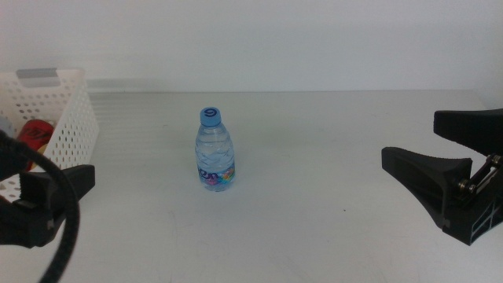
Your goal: Use arms to grab the bottles and put them into the dustbin to the left of the table.
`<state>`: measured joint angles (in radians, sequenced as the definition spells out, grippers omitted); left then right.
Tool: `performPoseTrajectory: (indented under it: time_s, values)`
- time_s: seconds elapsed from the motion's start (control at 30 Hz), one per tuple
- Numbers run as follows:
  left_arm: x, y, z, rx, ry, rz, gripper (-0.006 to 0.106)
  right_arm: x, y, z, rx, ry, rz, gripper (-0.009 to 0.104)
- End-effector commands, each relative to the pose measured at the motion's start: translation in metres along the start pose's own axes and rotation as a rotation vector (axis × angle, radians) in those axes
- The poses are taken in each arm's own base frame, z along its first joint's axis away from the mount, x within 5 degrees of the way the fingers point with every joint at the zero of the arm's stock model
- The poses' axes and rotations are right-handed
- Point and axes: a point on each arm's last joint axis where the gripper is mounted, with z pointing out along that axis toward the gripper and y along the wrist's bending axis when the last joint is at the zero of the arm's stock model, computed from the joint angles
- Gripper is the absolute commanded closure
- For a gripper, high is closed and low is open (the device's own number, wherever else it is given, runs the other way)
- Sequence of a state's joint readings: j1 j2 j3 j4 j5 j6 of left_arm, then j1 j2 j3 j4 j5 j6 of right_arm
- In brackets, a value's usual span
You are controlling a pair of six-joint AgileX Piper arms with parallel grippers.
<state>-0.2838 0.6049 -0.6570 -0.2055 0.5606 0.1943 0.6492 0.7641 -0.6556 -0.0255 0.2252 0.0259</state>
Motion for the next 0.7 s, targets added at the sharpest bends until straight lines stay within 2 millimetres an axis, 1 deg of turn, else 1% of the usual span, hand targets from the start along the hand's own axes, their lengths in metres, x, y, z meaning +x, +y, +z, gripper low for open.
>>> performPoseTrajectory:
  time_s: [0.0,0.1,0.2,0.27,0.43,0.57,0.67]
  values:
    - [-0.016,-0.001,-0.004,0.005,-0.114,-0.056,0.014,-0.014,-0.001,-0.003,0.005,-0.097,-0.023,0.029]
    - [-0.016,0.0,0.0,0.003,-0.152,-0.091,0.014,-0.014,-0.001,-0.003,0.005,-0.097,-0.023,0.029]
    - [-0.011,0.003,0.01,-0.016,-0.194,-0.106,0.014,-0.014,-0.001,-0.003,0.005,-0.097,-0.023,0.029]
    - [-0.004,0.006,0.017,-0.031,-0.226,-0.126,0.014,-0.014,-0.001,-0.003,0.005,-0.097,-0.023,0.029]
    - [0.014,0.01,0.028,-0.066,-0.294,-0.14,0.014,-0.014,-0.001,-0.003,0.005,-0.097,-0.023,0.029]
    - [0.021,-0.001,0.031,0.001,-0.322,-0.071,0.014,-0.014,-0.001,-0.003,0.005,-0.097,-0.023,0.029]
    - [0.023,-0.009,0.033,0.048,-0.379,-0.048,0.014,-0.014,-0.001,-0.003,0.005,-0.097,-0.023,0.029]
